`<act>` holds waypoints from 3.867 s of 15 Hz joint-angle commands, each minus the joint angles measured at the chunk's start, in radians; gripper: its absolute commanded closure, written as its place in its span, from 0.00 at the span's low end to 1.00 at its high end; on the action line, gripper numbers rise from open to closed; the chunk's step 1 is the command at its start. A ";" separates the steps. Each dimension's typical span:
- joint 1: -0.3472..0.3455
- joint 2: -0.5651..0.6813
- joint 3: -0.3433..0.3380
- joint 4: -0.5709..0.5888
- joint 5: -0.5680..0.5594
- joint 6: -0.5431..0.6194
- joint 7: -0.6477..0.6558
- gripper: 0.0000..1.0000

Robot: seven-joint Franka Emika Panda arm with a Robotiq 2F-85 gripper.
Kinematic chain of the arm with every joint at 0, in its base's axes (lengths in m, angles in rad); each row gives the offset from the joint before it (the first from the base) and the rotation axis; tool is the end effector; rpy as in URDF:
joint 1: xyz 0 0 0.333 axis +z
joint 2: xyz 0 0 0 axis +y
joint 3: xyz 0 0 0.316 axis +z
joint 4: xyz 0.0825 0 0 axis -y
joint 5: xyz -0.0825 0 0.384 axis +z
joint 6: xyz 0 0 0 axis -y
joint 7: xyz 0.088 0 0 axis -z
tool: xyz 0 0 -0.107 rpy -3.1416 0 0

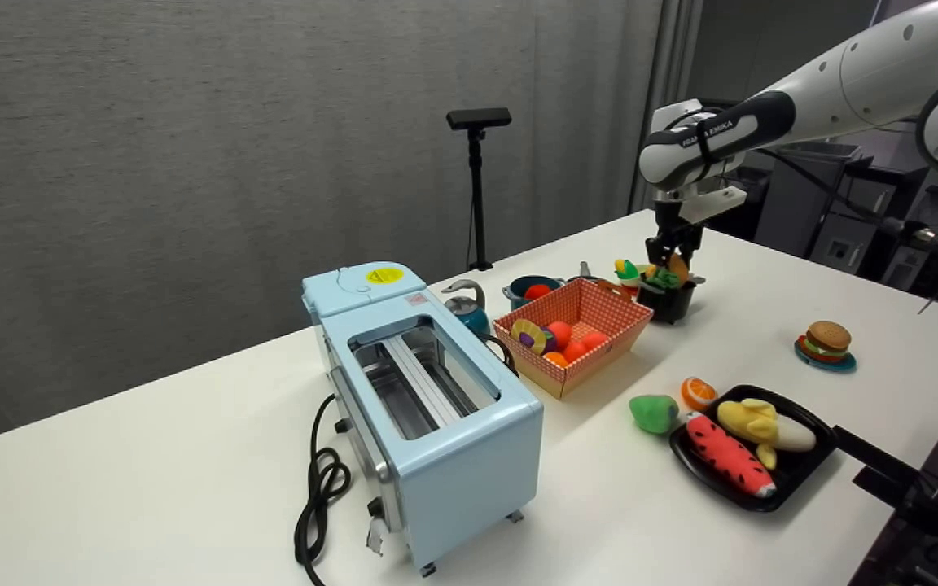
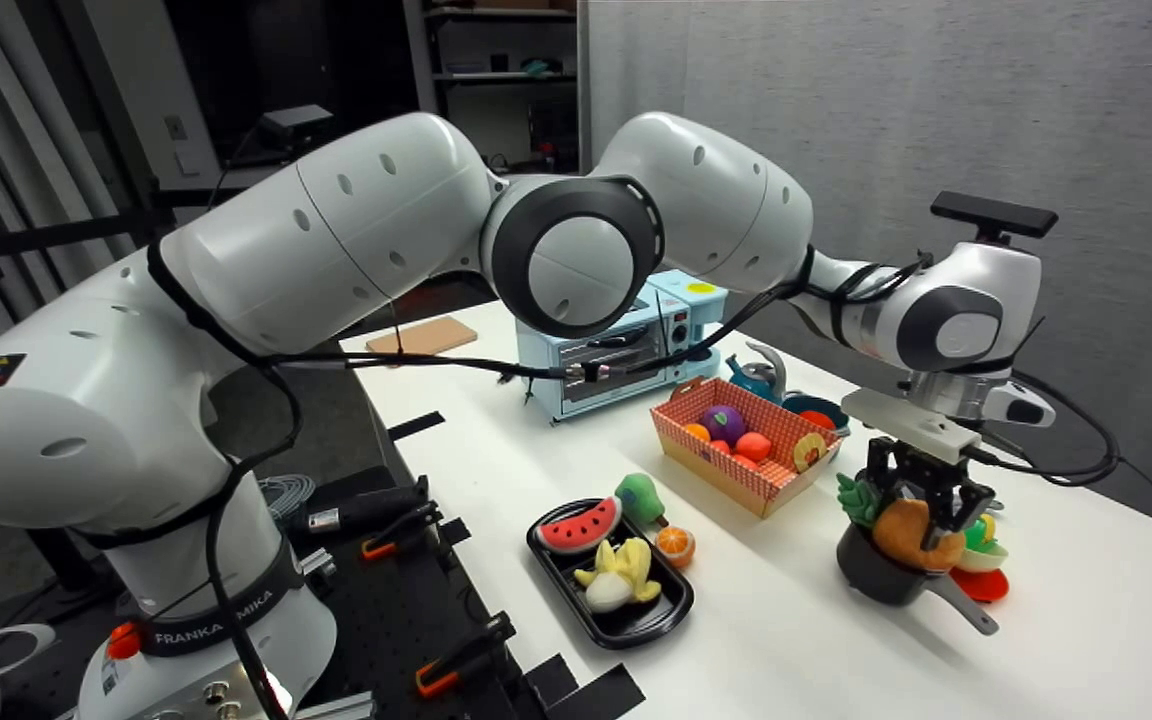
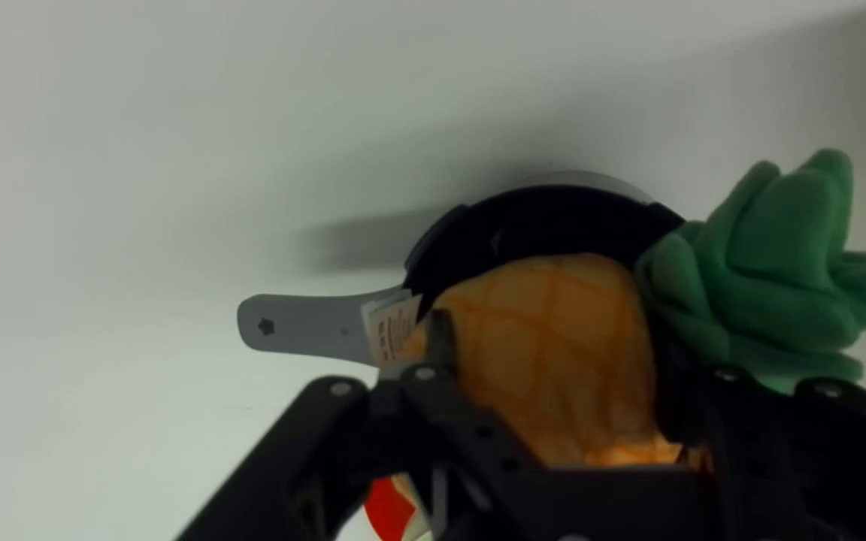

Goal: Move the pineapple plush toy from the pot to the box

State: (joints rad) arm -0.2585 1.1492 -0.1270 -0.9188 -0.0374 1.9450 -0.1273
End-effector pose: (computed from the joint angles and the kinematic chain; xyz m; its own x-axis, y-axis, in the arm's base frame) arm 0.7298 -0.2578 0.1632 0.9737 -0.1811 -0.1385 -0.1631 -0.9778 0.1317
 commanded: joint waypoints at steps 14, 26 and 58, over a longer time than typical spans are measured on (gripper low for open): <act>0.085 -0.085 0.001 -0.088 -0.004 -0.014 0.026 0.96; 0.154 -0.315 0.008 -0.338 -0.046 0.029 0.015 0.96; 0.332 -0.388 0.051 -0.446 -0.208 -0.061 0.044 0.96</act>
State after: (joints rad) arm 0.0654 0.7499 -0.0847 -1.3947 -0.2088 1.9255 -0.1047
